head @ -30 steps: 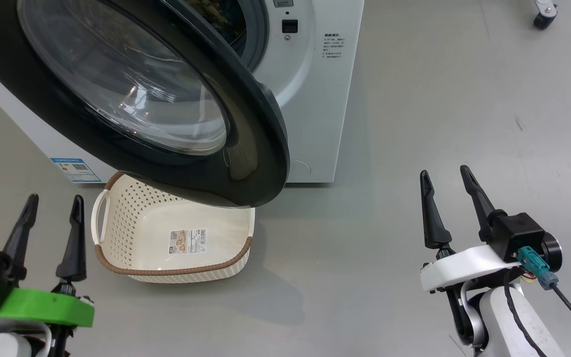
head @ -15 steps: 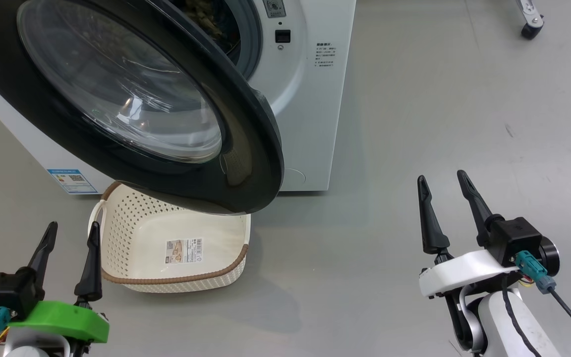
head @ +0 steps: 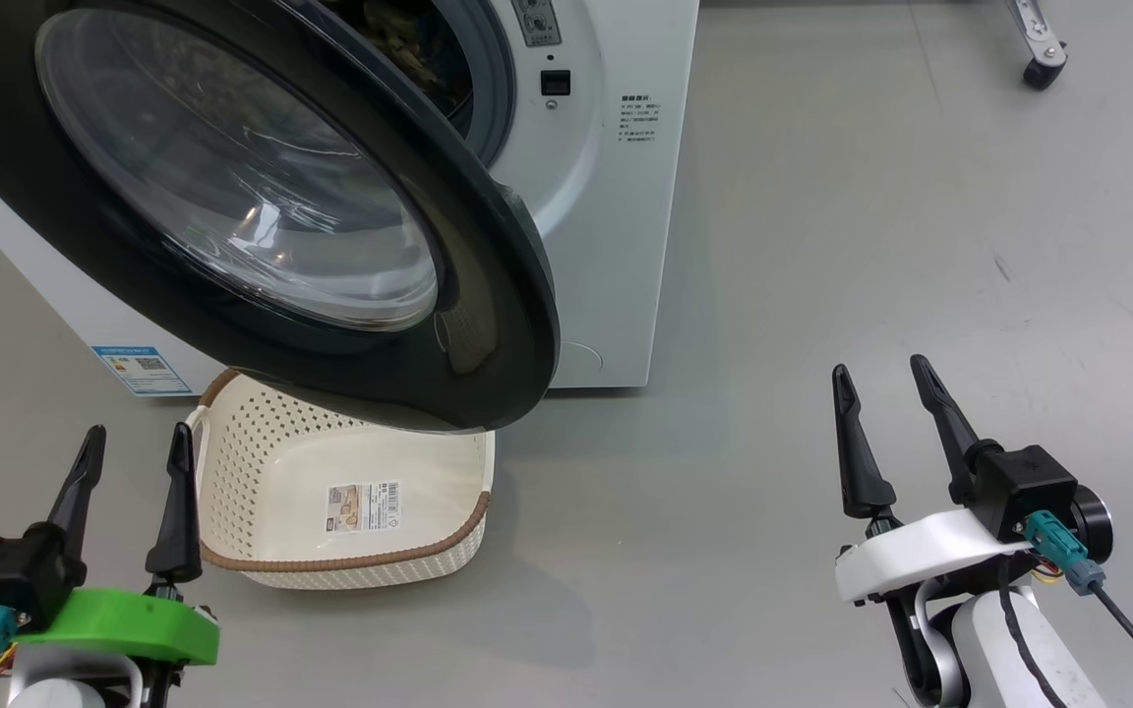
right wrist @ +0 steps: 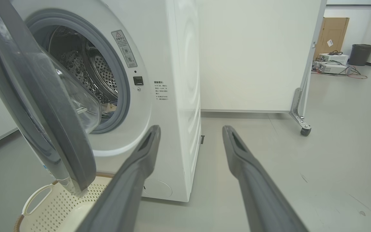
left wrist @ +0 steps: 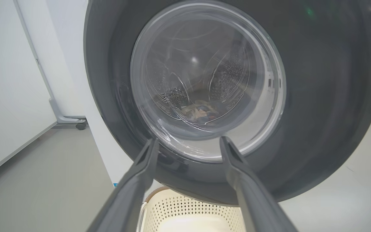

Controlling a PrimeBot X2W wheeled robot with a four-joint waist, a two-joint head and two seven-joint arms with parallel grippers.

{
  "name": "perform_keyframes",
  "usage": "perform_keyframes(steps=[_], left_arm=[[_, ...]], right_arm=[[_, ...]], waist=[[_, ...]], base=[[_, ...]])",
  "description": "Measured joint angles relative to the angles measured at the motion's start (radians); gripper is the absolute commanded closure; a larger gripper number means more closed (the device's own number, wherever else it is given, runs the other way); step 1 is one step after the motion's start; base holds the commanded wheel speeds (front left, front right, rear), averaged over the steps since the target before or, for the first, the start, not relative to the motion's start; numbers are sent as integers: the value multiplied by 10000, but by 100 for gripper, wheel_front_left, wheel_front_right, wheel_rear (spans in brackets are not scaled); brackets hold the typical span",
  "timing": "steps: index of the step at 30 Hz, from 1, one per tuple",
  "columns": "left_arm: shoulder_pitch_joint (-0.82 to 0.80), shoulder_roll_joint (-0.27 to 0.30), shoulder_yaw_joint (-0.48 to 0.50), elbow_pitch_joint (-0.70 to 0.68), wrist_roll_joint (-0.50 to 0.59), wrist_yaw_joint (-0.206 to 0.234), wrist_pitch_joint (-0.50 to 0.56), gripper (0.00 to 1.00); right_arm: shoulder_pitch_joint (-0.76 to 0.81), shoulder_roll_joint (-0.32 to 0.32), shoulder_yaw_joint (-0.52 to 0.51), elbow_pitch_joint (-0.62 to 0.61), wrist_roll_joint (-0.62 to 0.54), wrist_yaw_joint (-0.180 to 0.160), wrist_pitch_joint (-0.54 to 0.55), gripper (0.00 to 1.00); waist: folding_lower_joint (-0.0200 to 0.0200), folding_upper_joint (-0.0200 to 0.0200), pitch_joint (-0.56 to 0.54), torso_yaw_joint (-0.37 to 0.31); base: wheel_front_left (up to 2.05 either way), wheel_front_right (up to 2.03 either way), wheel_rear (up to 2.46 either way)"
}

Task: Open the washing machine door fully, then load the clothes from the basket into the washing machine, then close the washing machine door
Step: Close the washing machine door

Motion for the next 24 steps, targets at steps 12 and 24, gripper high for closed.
perform_keyframes(steps=[12, 24], left_arm=[[-5, -293, 328, -153, 430, -117, 0, 0], [-21, -401, 435, -336, 614, -221, 0, 0]], right_arm=[[32, 2, -8, 0, -2, 2, 0, 0], [32, 2, -23, -2, 0, 0, 0, 0]], waist=[[0, 0, -49, 38], [0, 0, -18, 40]], base=[[0, 0, 0], [0, 0, 0]])
